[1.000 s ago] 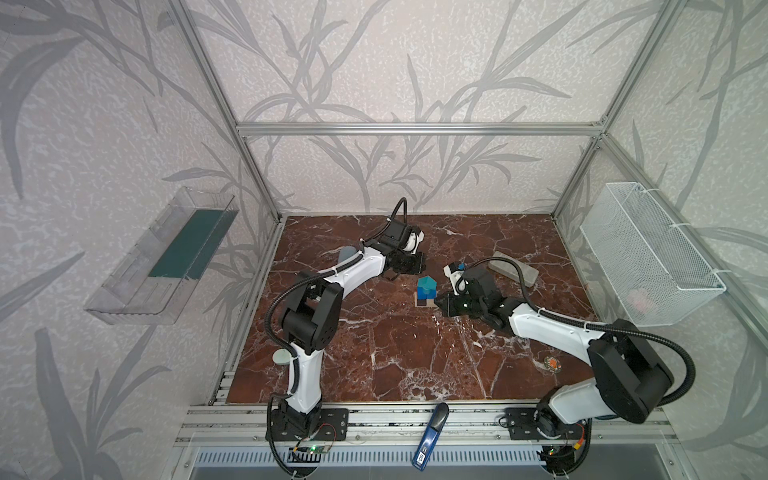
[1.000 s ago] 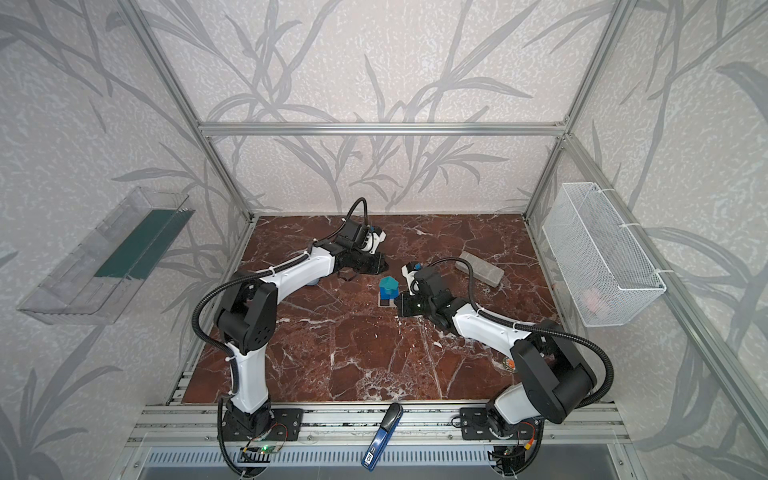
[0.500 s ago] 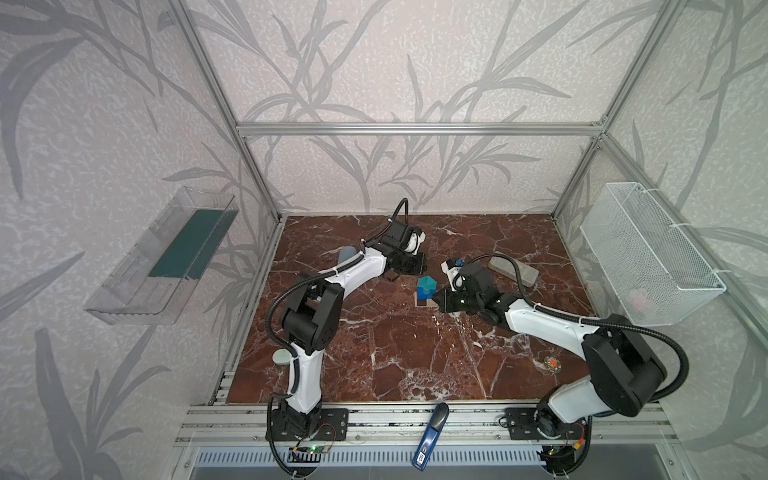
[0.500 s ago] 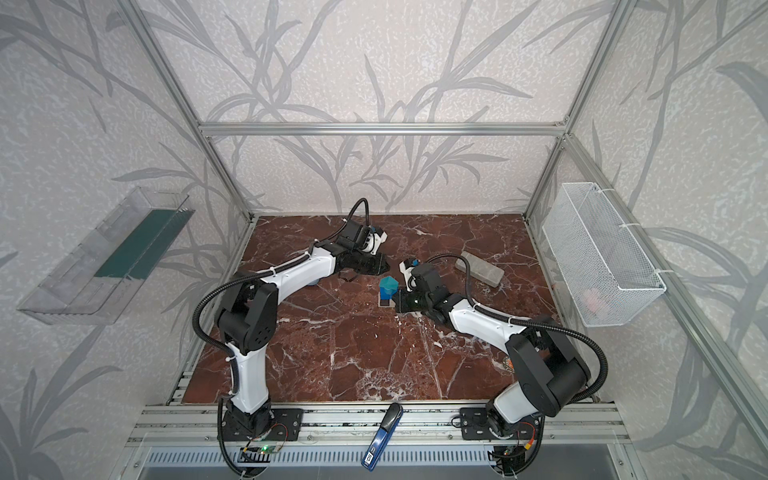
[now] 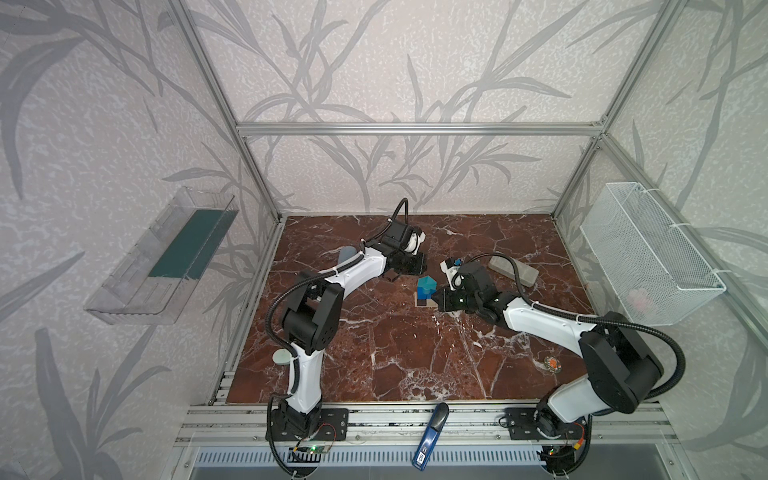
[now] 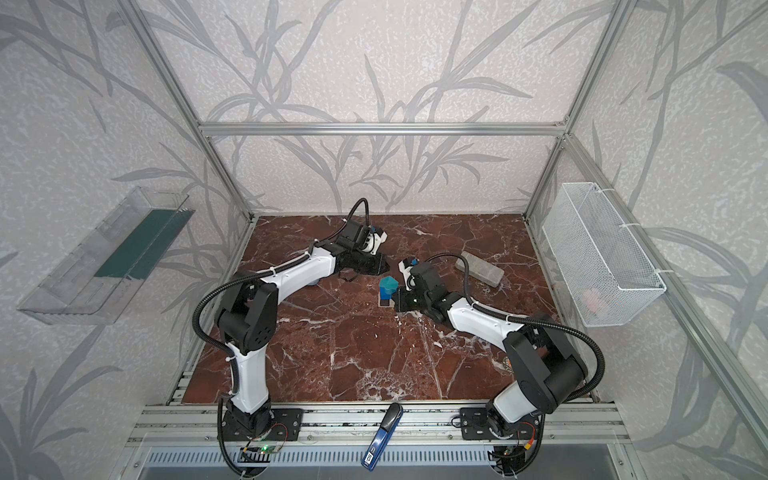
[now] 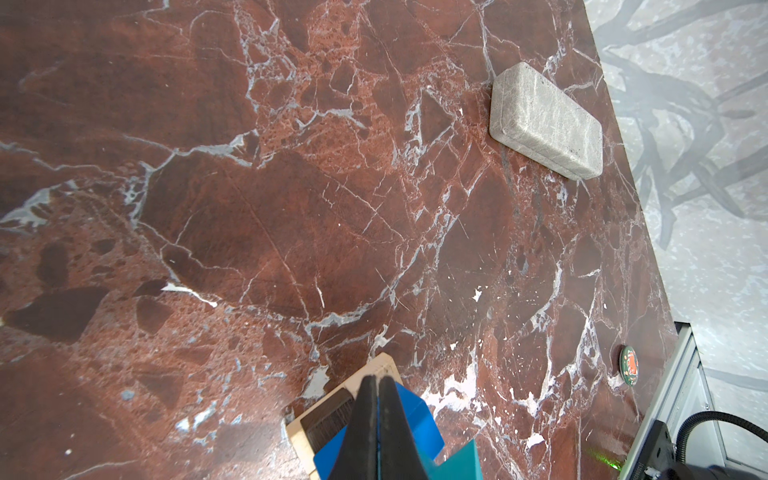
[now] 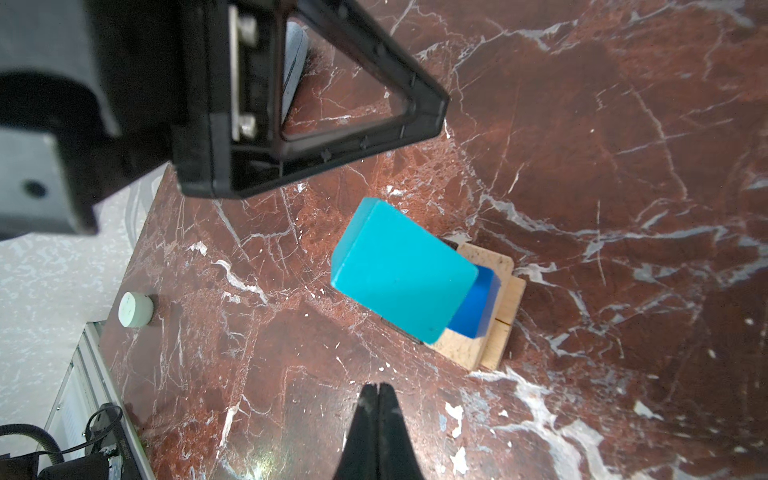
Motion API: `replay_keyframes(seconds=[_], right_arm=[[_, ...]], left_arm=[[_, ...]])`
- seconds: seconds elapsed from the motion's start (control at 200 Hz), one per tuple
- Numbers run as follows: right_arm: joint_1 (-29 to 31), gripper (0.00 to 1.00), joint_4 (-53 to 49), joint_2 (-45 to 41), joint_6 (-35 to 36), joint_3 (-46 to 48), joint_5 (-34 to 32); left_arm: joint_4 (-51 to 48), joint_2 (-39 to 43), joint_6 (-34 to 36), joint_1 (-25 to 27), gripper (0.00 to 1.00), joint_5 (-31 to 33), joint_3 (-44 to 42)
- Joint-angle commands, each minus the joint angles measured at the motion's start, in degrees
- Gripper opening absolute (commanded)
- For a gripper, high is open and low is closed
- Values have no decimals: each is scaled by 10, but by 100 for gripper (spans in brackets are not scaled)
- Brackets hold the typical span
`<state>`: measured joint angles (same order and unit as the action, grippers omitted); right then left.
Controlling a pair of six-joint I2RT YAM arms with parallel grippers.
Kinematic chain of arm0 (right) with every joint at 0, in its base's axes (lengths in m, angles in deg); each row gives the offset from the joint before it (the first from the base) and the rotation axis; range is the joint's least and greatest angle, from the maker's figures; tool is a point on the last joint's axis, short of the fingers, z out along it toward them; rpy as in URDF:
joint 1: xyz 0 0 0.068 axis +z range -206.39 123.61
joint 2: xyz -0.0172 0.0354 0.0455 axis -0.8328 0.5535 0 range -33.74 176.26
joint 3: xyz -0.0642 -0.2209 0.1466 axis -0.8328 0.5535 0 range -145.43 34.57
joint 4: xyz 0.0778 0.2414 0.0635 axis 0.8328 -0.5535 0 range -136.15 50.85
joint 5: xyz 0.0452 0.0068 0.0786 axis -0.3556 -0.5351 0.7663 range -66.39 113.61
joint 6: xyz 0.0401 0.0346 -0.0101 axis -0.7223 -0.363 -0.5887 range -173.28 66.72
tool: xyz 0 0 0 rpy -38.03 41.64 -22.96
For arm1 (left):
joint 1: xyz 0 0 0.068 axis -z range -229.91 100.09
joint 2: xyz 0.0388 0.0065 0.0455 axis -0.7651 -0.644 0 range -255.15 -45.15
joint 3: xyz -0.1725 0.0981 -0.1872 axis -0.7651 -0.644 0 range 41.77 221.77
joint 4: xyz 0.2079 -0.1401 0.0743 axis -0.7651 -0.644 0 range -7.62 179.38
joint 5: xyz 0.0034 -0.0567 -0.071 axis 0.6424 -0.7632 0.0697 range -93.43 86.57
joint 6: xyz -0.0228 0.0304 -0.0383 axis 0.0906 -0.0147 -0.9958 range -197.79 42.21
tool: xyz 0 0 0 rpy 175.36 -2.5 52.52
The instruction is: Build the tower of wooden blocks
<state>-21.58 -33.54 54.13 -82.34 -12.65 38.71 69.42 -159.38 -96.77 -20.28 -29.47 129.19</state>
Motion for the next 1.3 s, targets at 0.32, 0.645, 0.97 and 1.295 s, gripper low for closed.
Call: replay_keyframes(seconds=[0.32, 0.645, 0.97, 1.295], right_arm=[[-11, 0, -8, 9, 5, -21, -8], [-14, 0, -5, 13, 5, -24, -5], [-16, 0, 0, 20, 2, -26, -3], [-18, 0, 5, 21, 0, -27, -1]], left_arm=[[-8, 13, 15, 3, 0, 2, -2], [-10, 19, 14, 4, 0, 4, -7], [-10, 22, 14, 3, 0, 6, -10], [-10, 23, 15, 4, 0, 8, -13]])
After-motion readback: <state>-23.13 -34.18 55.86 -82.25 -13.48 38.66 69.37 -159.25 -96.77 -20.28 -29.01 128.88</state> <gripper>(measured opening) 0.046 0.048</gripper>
